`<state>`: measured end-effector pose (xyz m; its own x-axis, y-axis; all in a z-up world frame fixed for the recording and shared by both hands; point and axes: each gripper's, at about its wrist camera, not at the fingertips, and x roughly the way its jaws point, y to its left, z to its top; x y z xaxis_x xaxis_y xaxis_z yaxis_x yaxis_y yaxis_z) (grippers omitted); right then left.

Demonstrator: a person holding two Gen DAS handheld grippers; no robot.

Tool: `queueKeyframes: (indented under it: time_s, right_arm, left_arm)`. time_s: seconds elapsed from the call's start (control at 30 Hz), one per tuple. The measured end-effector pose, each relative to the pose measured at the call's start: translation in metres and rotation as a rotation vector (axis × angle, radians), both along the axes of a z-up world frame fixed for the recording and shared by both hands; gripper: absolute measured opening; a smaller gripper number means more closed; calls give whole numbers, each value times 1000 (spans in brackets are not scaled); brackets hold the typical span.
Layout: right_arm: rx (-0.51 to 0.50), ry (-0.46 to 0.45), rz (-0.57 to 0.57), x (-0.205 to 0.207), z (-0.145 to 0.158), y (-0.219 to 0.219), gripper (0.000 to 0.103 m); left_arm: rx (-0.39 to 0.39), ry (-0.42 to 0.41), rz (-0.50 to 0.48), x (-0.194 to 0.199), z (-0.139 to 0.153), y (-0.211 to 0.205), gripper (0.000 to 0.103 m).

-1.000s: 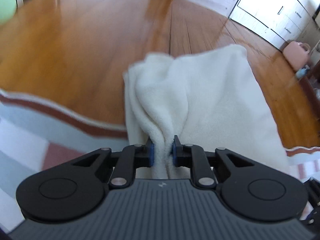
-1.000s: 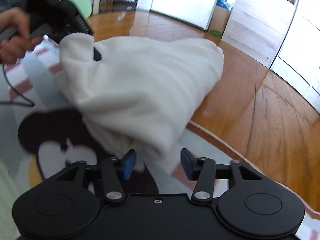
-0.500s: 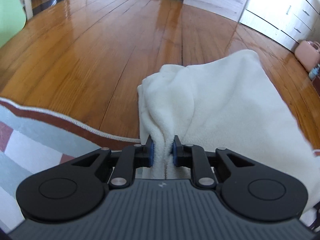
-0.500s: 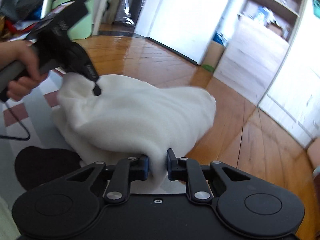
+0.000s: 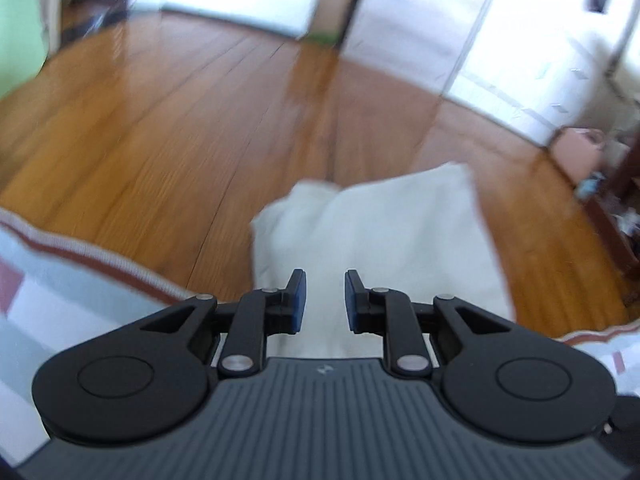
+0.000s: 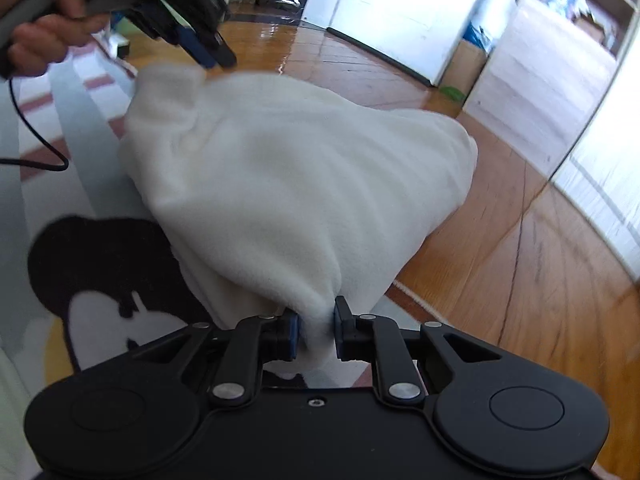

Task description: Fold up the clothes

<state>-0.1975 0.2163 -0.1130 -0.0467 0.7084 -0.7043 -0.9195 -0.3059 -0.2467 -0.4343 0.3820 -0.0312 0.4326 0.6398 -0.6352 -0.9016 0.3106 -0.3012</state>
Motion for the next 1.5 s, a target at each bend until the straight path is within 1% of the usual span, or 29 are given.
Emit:
queueKeyframes:
  time_s: [0.03, 0.07, 0.13, 0.17, 0.23, 0.3, 0.33, 0.43, 0.5, 0.53, 0.57, 0.6, 0.7, 0.77, 0.8, 0.87, 0.93, 1.0, 1.03, 1.07, 1.1, 1.13, 1.17, 1.2, 1.27, 1.3, 1.33, 1.37, 1.5]
  right_arm:
    - [-4, 15, 1, 1, 0, 1, 19]
    - [-6, 16, 4, 2, 0, 3, 19]
    - [-11, 10, 10, 1, 0, 4, 19]
    - [-14, 6, 11, 0, 1, 4, 20]
    - [-27, 17, 18, 0, 5, 3, 21]
    - [-46, 71, 43, 4, 15, 1, 24]
    - [-56, 114, 60, 8, 21, -1, 25]
    - [-55, 262, 101, 22, 42, -7, 25]
    - [-35, 354, 103, 30, 56, -6, 30]
    - [-27, 383, 93, 32, 60, -2, 32]
    - [-23, 398, 79, 33, 63, 4, 37]
    - [-21, 384, 58, 31, 62, 11, 42]
    - [-35, 274, 12, 23, 45, 35, 43]
    - [-137, 222, 11, 21, 22, 50, 44]
    - [-168, 206, 18, 20, 13, 52, 46]
    - [-162, 186, 30, 16, 4, 48, 47]
    - [-162, 174, 24, 13, 4, 45, 48]
    - [-163, 145, 47, 10, 3, 42, 50]
    - [-165, 133, 66, 11, 5, 41, 50]
    - [-171, 136, 84, 14, 9, 40, 50]
    - [-173, 163, 98, 20, 17, 41, 49]
    - [-168, 211, 108, 26, 27, 42, 48]
    - [-158, 259, 112, 33, 36, 46, 48]
    - [-142, 308, 104, 38, 44, 54, 50]
    - [-111, 405, 88, 49, 59, 70, 55]
    - [-100, 442, 78, 54, 63, 80, 56]
    - [-102, 455, 64, 55, 61, 93, 56]
    - [-109, 460, 47, 56, 57, 107, 56]
    - [-150, 439, -40, 58, 27, 149, 56]
  left_arm:
    - [13, -19, -38, 2, 6, -5, 19]
    - [-6, -41, -84, 7, 7, -8, 19]
    - [-83, -38, -151, 21, -1, -10, 19]
    - [-132, 10, -166, 29, -9, -11, 19]
    - [-187, 184, -169, 42, -27, -16, 20]
    - [-180, 356, -158, 47, -42, -24, 19]
    - [-178, 430, -153, 49, -48, -27, 19]
    - [-204, 372, -131, 40, -45, -25, 20]
    - [-206, 380, -121, 40, -47, -23, 20]
    - [-207, 385, -117, 42, -49, -22, 20]
    - [-208, 386, -111, 43, -50, -21, 20]
    - [-206, 391, -110, 43, -51, -20, 20]
    - [-206, 392, -101, 44, -53, -18, 20]
    - [-216, 384, -100, 42, -55, -18, 20]
    - [-223, 371, -94, 39, -55, -17, 20]
    - [-229, 338, -84, 34, -52, -15, 17]
    - [-186, 276, -80, 27, -40, -13, 17]
    - [-141, 215, -76, 21, -27, -10, 26]
    - [-106, 188, -84, 20, -19, -6, 33]
    - [-81, 170, -103, 22, -12, 1, 36]
    - [-67, 162, -132, 27, -9, 10, 36]
    - [-56, 152, -163, 32, -6, 18, 37]
    - [-67, 138, -202, 38, -9, 30, 38]
    - [-80, 127, -236, 44, -13, 41, 38]
    - [-134, 141, -246, 57, -31, 67, 38]
    - [-157, 156, -247, 63, -40, 80, 38]
    - [-157, 224, -222, 68, -50, 89, 37]
    - [-149, 315, -184, 73, -60, 96, 37]
    - [-133, 406, -140, 77, -75, 102, 37]
